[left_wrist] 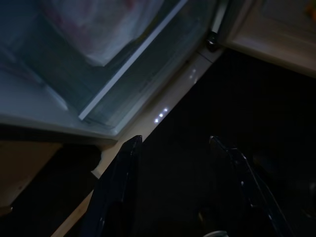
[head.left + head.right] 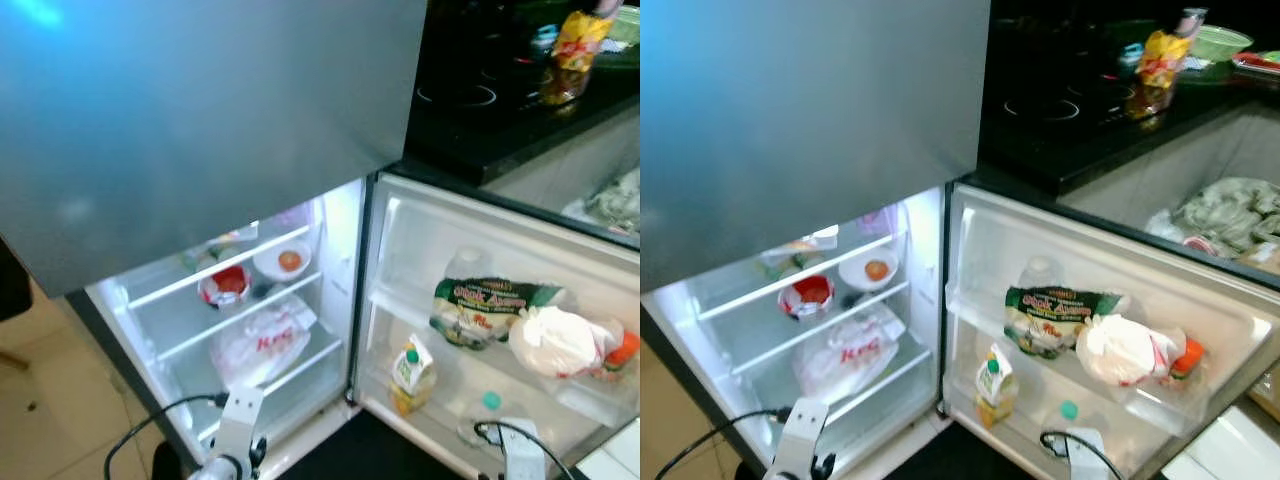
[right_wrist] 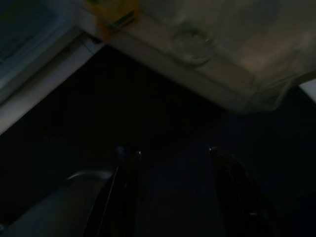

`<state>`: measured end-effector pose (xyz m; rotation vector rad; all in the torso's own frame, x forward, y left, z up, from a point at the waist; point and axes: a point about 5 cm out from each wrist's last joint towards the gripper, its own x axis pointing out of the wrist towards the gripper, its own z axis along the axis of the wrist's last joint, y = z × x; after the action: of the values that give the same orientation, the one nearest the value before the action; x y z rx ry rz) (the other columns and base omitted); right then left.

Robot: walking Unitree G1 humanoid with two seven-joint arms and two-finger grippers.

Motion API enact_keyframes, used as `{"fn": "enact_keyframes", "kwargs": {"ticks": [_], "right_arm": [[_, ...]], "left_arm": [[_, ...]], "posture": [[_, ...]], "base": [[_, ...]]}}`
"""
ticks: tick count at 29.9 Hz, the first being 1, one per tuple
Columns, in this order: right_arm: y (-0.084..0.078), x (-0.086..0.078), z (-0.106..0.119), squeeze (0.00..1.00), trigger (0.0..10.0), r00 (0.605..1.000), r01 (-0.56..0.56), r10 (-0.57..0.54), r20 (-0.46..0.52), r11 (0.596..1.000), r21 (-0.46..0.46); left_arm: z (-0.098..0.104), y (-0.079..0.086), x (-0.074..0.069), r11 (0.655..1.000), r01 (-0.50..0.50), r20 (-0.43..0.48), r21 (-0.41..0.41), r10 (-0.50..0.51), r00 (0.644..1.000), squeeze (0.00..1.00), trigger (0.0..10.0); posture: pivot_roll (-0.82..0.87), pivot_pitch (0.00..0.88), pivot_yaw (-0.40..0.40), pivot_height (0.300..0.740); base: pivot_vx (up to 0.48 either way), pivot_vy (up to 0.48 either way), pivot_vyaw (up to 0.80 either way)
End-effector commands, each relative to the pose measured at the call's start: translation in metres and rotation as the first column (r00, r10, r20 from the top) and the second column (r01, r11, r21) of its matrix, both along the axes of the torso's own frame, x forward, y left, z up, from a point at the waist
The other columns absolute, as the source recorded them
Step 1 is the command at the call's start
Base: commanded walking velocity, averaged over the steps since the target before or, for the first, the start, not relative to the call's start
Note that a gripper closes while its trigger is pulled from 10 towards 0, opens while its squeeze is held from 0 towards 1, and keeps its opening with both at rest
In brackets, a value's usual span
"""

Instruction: Restocking fridge

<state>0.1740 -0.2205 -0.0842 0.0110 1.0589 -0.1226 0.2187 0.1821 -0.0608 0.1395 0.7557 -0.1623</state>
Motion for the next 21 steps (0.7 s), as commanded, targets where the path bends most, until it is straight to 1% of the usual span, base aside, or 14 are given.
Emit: {"fn": "enact_keyframes", "kwargs": {"ticks": [1,10,14,18,21], "right_arm": [[-0.002,0.000,0.001,0.00,10.0,1.000,0.015,-0.015,0.001,1.000,0.001],[-0.002,-0.003,-0.001,0.00,10.0,1.000,0.020,-0.020,-0.010,1.000,0.004],[-0.002,-0.004,-0.001,0.00,10.0,1.000,0.015,-0.015,-0.010,1.000,0.005],[-0.001,-0.005,-0.002,0.00,10.0,1.000,0.009,-0.009,-0.011,1.000,0.007],[-0.001,-0.005,-0.002,0.00,10.0,1.000,0.016,-0.016,-0.012,1.000,0.009]], "left_arm": [[0.003,-0.002,0.004,1.000,0.008,0.025,-0.007,-0.008,1.000,0.00,10.0],[0.007,-0.009,0.009,0.999,0.025,0.063,-0.022,-0.024,0.998,0.00,10.0],[0.010,-0.010,0.012,0.999,0.014,0.080,-0.030,-0.012,0.997,0.00,10.0],[0.012,-0.012,0.015,0.999,0.010,0.094,-0.042,-0.006,0.996,0.00,10.0],[0.014,-0.015,0.017,0.999,0.028,0.102,-0.046,-0.023,0.995,0.00,10.0]], "posture": [[-0.03,0.000,0.042,0.740],[-0.03,0.000,0.042,0.740],[-0.04,0.000,0.043,0.740],[-0.04,0.000,0.045,0.740],[-0.04,0.000,0.045,0.740]], "base": [[0.000,0.000,-0.80],[0.000,0.000,-0.80],[0.000,0.000,-0.77],[0.000,0.000,0.00],[0.000,0.000,0.00]]}}
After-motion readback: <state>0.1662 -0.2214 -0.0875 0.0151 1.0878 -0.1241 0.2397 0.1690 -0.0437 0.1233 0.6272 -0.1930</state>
